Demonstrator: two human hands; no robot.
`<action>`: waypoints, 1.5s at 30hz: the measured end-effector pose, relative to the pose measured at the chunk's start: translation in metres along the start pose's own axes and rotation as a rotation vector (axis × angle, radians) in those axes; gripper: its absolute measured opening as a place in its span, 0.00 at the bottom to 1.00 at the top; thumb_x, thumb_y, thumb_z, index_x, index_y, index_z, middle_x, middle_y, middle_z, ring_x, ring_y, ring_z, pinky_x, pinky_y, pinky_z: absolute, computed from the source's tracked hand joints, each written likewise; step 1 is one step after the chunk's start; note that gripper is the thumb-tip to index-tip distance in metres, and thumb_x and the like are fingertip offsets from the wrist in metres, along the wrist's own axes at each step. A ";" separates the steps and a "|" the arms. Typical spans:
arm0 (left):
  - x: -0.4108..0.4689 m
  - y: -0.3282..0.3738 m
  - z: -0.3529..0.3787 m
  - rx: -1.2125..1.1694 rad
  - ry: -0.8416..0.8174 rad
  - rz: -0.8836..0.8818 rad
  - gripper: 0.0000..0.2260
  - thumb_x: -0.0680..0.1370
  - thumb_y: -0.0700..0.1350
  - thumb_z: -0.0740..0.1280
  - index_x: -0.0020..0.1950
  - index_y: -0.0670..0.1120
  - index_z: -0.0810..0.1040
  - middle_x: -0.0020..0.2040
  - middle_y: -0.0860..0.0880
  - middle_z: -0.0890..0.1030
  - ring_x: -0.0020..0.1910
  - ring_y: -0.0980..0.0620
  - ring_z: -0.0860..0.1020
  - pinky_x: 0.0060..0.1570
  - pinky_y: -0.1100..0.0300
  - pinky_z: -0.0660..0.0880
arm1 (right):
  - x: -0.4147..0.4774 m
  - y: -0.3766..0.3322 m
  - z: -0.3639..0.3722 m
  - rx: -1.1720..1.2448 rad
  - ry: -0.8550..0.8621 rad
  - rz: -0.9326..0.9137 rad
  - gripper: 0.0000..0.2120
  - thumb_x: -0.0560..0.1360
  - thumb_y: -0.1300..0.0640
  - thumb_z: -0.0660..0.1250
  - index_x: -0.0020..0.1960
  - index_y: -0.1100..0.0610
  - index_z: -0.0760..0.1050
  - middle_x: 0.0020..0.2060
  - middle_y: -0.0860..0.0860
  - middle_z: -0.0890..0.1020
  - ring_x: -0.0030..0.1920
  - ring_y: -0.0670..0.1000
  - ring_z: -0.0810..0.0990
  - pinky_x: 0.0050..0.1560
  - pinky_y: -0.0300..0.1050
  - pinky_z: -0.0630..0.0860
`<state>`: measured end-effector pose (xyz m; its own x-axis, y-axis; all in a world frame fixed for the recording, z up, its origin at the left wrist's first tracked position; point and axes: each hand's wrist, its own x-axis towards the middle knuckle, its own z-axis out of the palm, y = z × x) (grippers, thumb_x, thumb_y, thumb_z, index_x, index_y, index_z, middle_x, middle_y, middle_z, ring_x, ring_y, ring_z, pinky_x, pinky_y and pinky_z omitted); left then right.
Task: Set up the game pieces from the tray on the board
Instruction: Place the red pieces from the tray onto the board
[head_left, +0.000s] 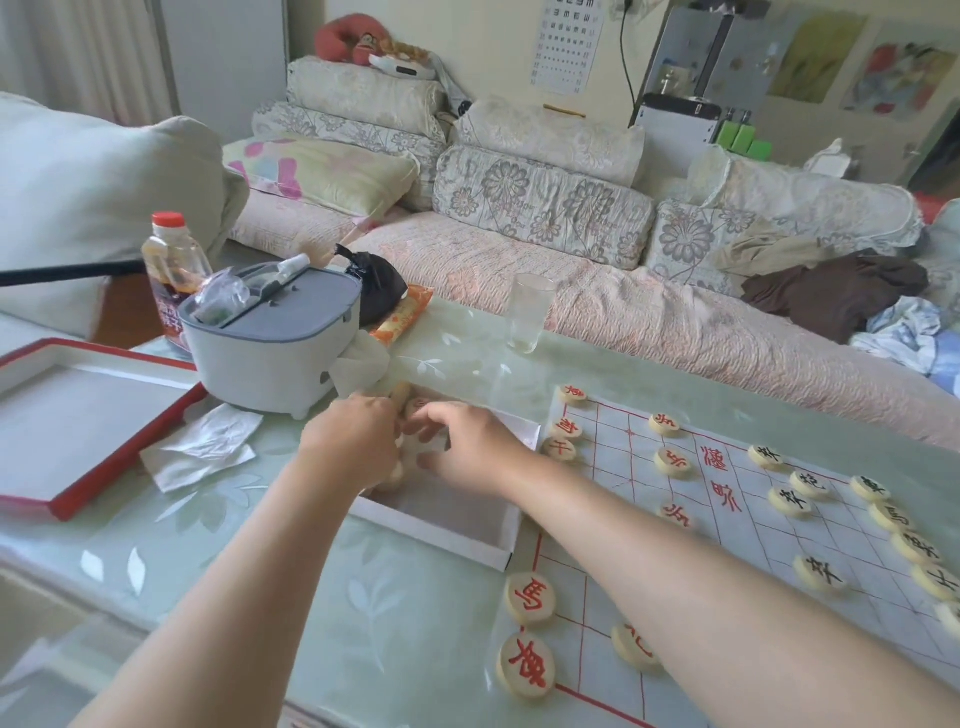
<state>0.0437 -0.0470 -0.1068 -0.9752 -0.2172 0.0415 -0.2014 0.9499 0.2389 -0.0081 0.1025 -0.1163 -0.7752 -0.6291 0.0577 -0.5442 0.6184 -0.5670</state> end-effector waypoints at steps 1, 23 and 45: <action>-0.001 -0.009 -0.001 0.003 -0.015 -0.013 0.14 0.75 0.41 0.61 0.58 0.53 0.77 0.56 0.48 0.74 0.56 0.46 0.74 0.54 0.52 0.76 | 0.002 -0.005 0.006 -0.039 -0.020 -0.010 0.17 0.73 0.58 0.69 0.61 0.48 0.79 0.53 0.45 0.79 0.53 0.46 0.77 0.53 0.40 0.72; -0.010 -0.017 0.006 0.087 -0.186 0.066 0.12 0.79 0.51 0.60 0.60 0.52 0.76 0.60 0.47 0.69 0.59 0.46 0.66 0.59 0.54 0.69 | -0.014 -0.003 0.015 -0.387 -0.089 0.055 0.21 0.73 0.41 0.66 0.64 0.46 0.75 0.61 0.46 0.77 0.62 0.52 0.75 0.60 0.46 0.72; -0.056 0.121 0.021 -0.757 -0.270 0.223 0.09 0.81 0.43 0.61 0.59 0.47 0.77 0.49 0.47 0.79 0.37 0.55 0.74 0.33 0.68 0.71 | -0.174 0.071 -0.083 -0.139 0.207 0.250 0.19 0.73 0.39 0.71 0.60 0.46 0.77 0.54 0.40 0.79 0.54 0.42 0.77 0.50 0.33 0.69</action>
<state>0.0723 0.0847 -0.1003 -0.9927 0.1112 -0.0462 0.0207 0.5357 0.8441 0.0615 0.2954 -0.0982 -0.9309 -0.3502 0.1043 -0.3566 0.8086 -0.4680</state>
